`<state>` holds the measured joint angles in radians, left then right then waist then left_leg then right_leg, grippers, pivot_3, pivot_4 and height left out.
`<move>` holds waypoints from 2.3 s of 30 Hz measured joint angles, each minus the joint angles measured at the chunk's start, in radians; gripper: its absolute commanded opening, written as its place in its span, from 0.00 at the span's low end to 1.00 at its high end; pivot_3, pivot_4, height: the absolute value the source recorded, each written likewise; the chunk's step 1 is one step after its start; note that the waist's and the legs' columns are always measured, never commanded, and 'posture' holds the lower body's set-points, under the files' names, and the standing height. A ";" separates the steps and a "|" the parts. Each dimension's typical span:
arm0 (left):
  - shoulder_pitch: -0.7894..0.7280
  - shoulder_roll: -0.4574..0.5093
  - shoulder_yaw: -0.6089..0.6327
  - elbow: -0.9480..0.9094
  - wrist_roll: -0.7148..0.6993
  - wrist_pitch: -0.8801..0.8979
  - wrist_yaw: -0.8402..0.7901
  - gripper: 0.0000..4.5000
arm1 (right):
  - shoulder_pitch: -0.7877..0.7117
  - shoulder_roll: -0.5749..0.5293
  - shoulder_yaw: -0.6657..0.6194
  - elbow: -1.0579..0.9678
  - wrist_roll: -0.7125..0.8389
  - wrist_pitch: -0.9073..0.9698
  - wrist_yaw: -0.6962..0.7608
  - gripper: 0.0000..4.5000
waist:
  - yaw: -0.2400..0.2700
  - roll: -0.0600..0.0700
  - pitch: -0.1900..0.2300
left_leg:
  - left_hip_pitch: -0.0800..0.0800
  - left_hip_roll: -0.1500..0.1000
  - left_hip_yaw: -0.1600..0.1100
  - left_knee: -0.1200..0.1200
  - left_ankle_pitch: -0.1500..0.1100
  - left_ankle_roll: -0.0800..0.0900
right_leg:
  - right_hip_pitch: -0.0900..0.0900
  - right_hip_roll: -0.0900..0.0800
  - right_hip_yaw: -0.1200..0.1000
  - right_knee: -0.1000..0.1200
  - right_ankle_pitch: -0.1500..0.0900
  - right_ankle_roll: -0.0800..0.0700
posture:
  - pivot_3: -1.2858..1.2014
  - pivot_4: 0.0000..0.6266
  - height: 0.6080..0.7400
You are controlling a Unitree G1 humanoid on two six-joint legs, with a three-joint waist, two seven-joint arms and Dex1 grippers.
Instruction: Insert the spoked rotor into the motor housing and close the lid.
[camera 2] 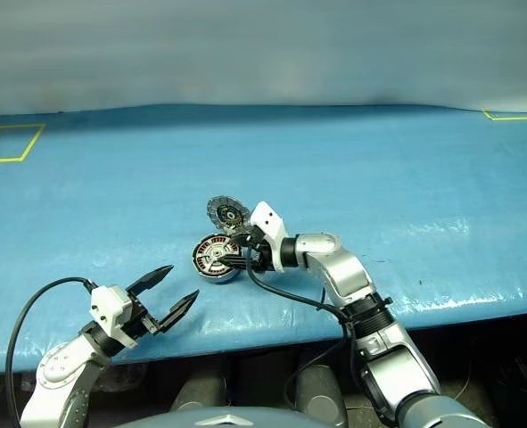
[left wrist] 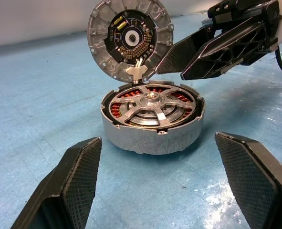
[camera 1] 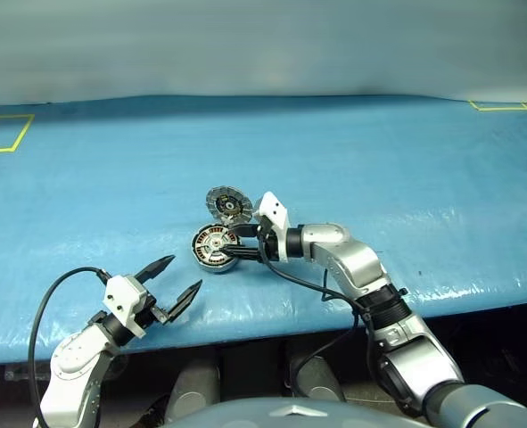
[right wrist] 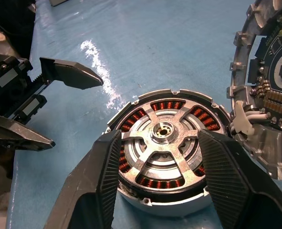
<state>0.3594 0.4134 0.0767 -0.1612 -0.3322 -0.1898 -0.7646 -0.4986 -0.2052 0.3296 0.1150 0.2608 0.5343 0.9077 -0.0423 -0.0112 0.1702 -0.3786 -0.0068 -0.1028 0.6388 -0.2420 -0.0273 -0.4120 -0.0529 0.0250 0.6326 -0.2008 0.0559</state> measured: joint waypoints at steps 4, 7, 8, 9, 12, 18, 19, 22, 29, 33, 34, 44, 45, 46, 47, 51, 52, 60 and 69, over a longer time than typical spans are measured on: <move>0.000 0.000 0.000 0.000 0.000 0.000 0.001 0.92 | 0.001 0.001 -0.007 0.000 0.001 0.001 -0.020 0.13 | 0.000 0.000 0.000 | 0.000 0.000 0.000 0.000 0.000 0.000 | 0.000 0.000 0.000 0.000 0.000 0.000 | 0.52 0.24 1.00; 0.001 0.000 0.000 0.000 0.000 0.000 0.001 0.92 | 0.001 0.008 -0.007 0.000 -0.002 0.000 -0.031 0.01 | 0.000 0.000 0.000 | 0.000 0.000 0.000 0.000 0.000 0.000 | 0.000 0.000 0.000 0.000 0.000 0.000 | 0.52 0.24 1.00; 0.001 0.000 0.000 0.000 0.000 0.000 0.001 0.92 | 0.001 0.011 -0.006 0.000 -0.004 0.000 -0.036 0.01 | 0.000 0.000 0.000 | 0.000 0.000 0.000 0.000 0.000 0.000 | 0.000 0.000 0.000 0.000 0.000 0.000 | 0.52 0.24 1.00; 0.001 0.000 0.000 0.000 0.000 0.000 0.001 0.92 | 0.001 0.012 -0.005 0.000 -0.005 0.000 -0.038 0.01 | 0.000 0.000 0.000 | 0.000 0.000 0.000 0.000 0.000 0.000 | 0.000 0.000 0.000 0.000 0.000 0.000 | 0.52 0.24 1.00; 0.001 0.000 0.000 0.000 0.000 0.000 0.002 0.92 | 0.002 0.020 0.002 0.000 -0.008 0.000 -0.043 0.01 | 0.000 0.000 0.000 | 0.000 0.000 0.000 0.000 0.000 0.000 | 0.000 0.000 0.000 0.000 0.000 0.000 | 0.52 0.24 1.00; 0.001 0.000 0.000 0.000 0.000 0.000 0.006 0.92 | 0.002 0.055 0.019 0.031 -0.033 -0.001 -0.077 0.01 | -0.001 0.000 0.000 | 0.000 0.000 0.000 0.000 0.000 0.000 | 0.000 0.000 0.000 0.000 0.000 0.000 | 0.52 0.24 1.00; 0.001 -0.001 0.000 0.000 0.000 0.001 0.008 0.92 | 0.002 0.060 0.028 0.042 -0.042 -0.001 -0.084 0.01 | -0.001 0.000 0.000 | 0.000 0.000 0.000 0.000 0.000 0.000 | 0.000 0.000 0.000 0.000 0.000 0.000 | 0.52 0.24 1.00; 0.001 -0.001 0.000 0.000 0.000 0.001 0.011 0.92 | 0.001 0.064 0.037 0.044 -0.058 -0.009 -0.095 0.01 | -0.001 0.000 0.000 | 0.000 0.000 0.000 0.000 0.000 0.000 | 0.000 0.000 0.000 0.000 0.000 0.000 | 0.52 0.24 1.00; 0.000 -0.001 0.000 0.000 0.000 0.002 0.017 0.92 | 0.003 0.059 0.047 0.036 -0.077 -0.022 -0.103 0.01 | -0.004 0.001 0.000 | 0.001 0.000 0.000 0.000 0.000 0.000 | 0.000 0.000 0.000 0.001 0.000 0.000 | 0.52 0.24 1.00; 0.001 -0.001 0.000 0.000 -0.001 0.003 0.017 0.92 | 0.035 0.055 0.011 -0.032 -0.018 0.018 -0.090 0.01 | -0.001 0.001 0.000 | -0.001 0.000 0.000 0.000 0.000 0.000 | -0.001 0.000 0.000 0.000 0.000 0.000 | 0.52 0.24 1.00; 0.000 -0.001 0.000 0.000 -0.001 0.003 0.017 0.92 | 0.038 0.051 -0.002 -0.063 0.002 0.029 -0.085 0.01 | -0.001 0.001 0.000 | -0.001 0.000 0.000 0.000 0.000 0.000 | -0.001 0.000 0.000 0.000 0.000 0.000 | 0.52 0.24 1.00; -0.022 -0.005 0.000 0.002 -0.003 0.003 0.013 0.92 | 0.059 -0.128 -0.049 -0.180 -0.016 0.079 -0.130 0.01 | 0.005 0.001 0.000 | -0.001 -0.001 0.000 0.000 0.000 0.000 | -0.001 -0.001 0.000 0.000 0.000 0.000 | 0.52 0.24 1.00; -0.022 -0.006 0.000 0.002 -0.006 0.004 0.011 0.92 | 0.060 -0.148 -0.052 -0.170 -0.026 0.083 -0.137 0.01 | 0.005 0.001 0.000 | -0.001 -0.001 0.000 0.000 0.000 0.000 | -0.001 -0.001 0.000 0.000 0.000 0.000 | 0.52 0.24 1.00; -0.022 -0.007 0.000 0.002 -0.014 0.004 0.007 0.92 | 0.061 -0.162 -0.056 -0.160 -0.035 0.084 -0.145 0.01 | 0.004 0.001 0.000 | -0.001 -0.001 0.000 0.000 0.000 0.000 | -0.001 -0.001 0.000 0.000 0.000 0.000 | 0.52 0.24 1.00; -0.023 -0.008 0.000 0.002 -0.024 0.005 0.002 0.92 | 0.061 -0.172 -0.059 -0.150 -0.044 0.084 -0.150 0.01 | 0.003 0.001 0.000 | -0.001 0.000 0.000 -0.001 0.000 0.000 | -0.001 -0.001 0.000 0.000 0.000 0.000 | 0.52 0.24 1.00; -0.032 -0.009 0.001 0.002 -0.041 0.006 -0.002 0.92 | 0.040 -0.155 -0.077 -0.057 -0.079 0.050 -0.203 0.01 | -0.001 0.001 0.000 | -0.001 0.000 0.000 -0.001 0.000 0.000 | -0.001 0.000 0.000 0.000 0.000 0.000 | 0.52 0.24 1.00; -0.032 -0.009 0.001 0.002 -0.042 0.007 -0.001 0.92 | 0.020 -0.126 -0.086 -0.003 -0.090 0.014 -0.227 0.01 | -0.004 0.001 0.000 | -0.001 0.000 0.000 -0.001 0.000 0.000 | -0.001 0.000 0.000 0.000 0.000 0.000 | 0.52 0.24 1.00; -0.050 -0.012 0.000 0.002 -0.041 0.015 0.006 0.92 | -0.159 0.040 -0.108 0.334 -0.132 -0.247 -0.261 0.01 | -0.010 0.001 0.000 | -0.001 0.000 0.000 -0.002 0.000 0.000 | -0.001 0.000 0.000 0.000 0.000 0.000 | 0.52 0.24 1.00; 0.010 -0.004 0.015 -0.010 -0.101 0.042 -0.025 0.92 | -0.198 0.094 -0.149 0.347 -0.012 -0.222 -0.068 0.01 | -0.009 0.002 0.001 | -0.001 0.000 0.000 -0.004 0.000 0.000 | -0.002 0.000 0.000 -0.001 0.000 -0.001 | 0.52 0.24 1.00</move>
<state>0.3695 0.4094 0.0913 -0.1714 -0.4335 -0.1479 -0.7899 -0.6962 -0.1115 0.1810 0.4617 0.2491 0.3121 0.8401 -0.0515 -0.0091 0.1713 -0.3791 -0.0070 -0.1032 0.6348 -0.2420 -0.0272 -0.4136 -0.0531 0.0249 0.6318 -0.2011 0.0548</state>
